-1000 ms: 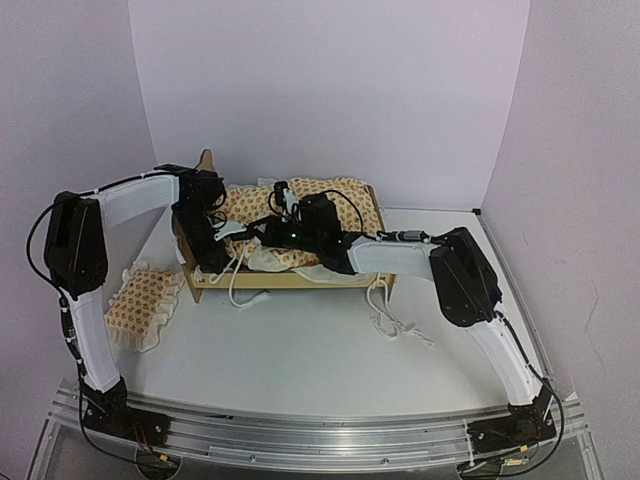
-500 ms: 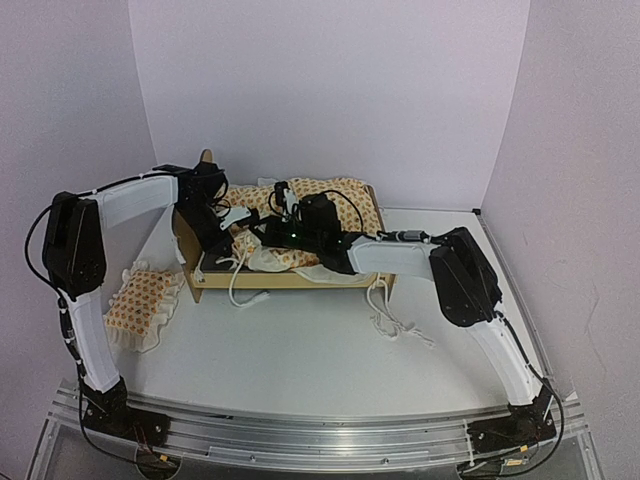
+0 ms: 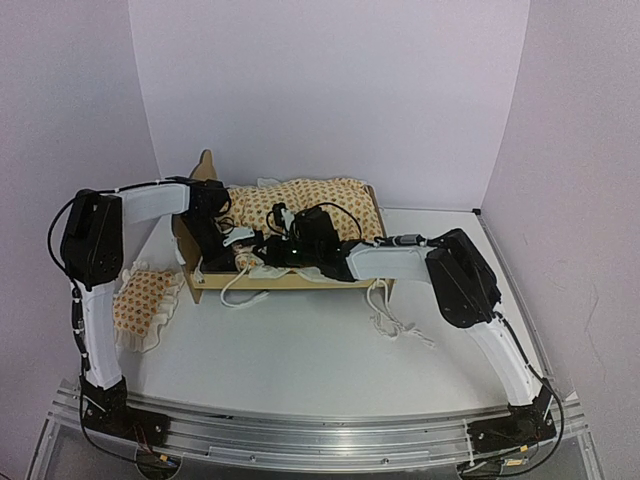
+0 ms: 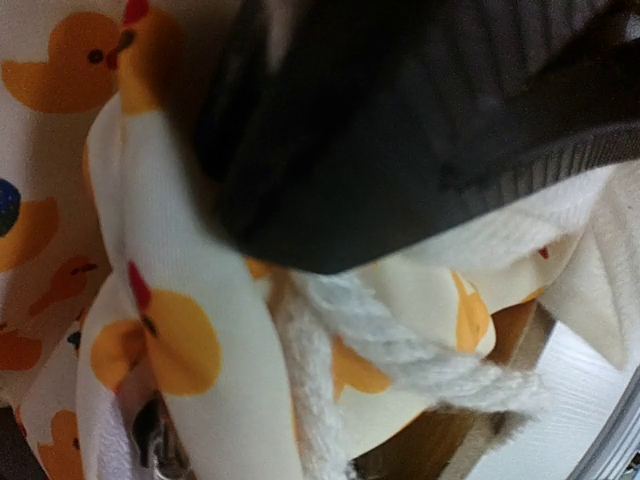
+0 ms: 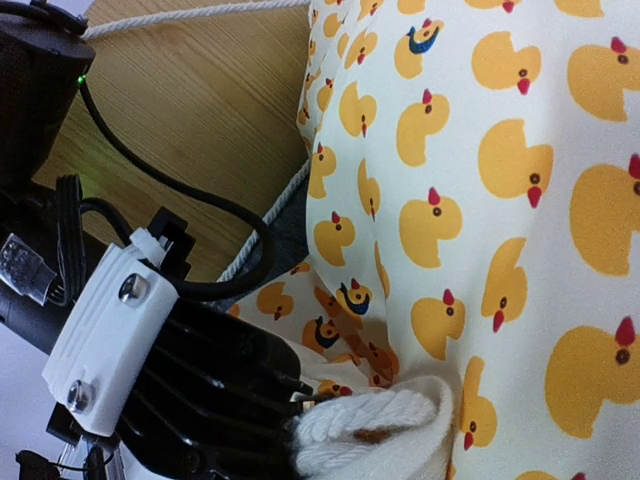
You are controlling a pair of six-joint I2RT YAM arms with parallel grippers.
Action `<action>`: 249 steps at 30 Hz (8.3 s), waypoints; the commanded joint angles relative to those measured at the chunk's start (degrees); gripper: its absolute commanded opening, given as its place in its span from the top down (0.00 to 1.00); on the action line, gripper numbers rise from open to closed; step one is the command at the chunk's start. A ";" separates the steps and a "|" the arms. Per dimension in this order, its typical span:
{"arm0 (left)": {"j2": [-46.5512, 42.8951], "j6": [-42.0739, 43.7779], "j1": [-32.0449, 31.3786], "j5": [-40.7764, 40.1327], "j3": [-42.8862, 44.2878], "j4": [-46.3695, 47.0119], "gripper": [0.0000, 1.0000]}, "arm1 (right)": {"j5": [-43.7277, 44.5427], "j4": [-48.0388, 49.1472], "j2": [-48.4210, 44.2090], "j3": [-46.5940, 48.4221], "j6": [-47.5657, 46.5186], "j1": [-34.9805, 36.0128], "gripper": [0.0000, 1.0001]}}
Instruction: Set up the pet bed
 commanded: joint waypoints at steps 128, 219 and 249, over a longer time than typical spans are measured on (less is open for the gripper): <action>5.68 -2.15 -7.72 8.35 1.72 -15.68 1.00 | 19.77 30.18 1.87 -23.38 -23.90 8.56 0.54; -22.99 13.27 -3.60 7.11 -3.66 -11.10 0.31 | -21.15 5.85 -27.04 -35.42 -10.36 8.12 1.00; -19.23 16.46 -14.58 5.58 -36.84 28.64 0.33 | 1.82 -33.11 -31.16 -29.03 7.49 5.49 1.00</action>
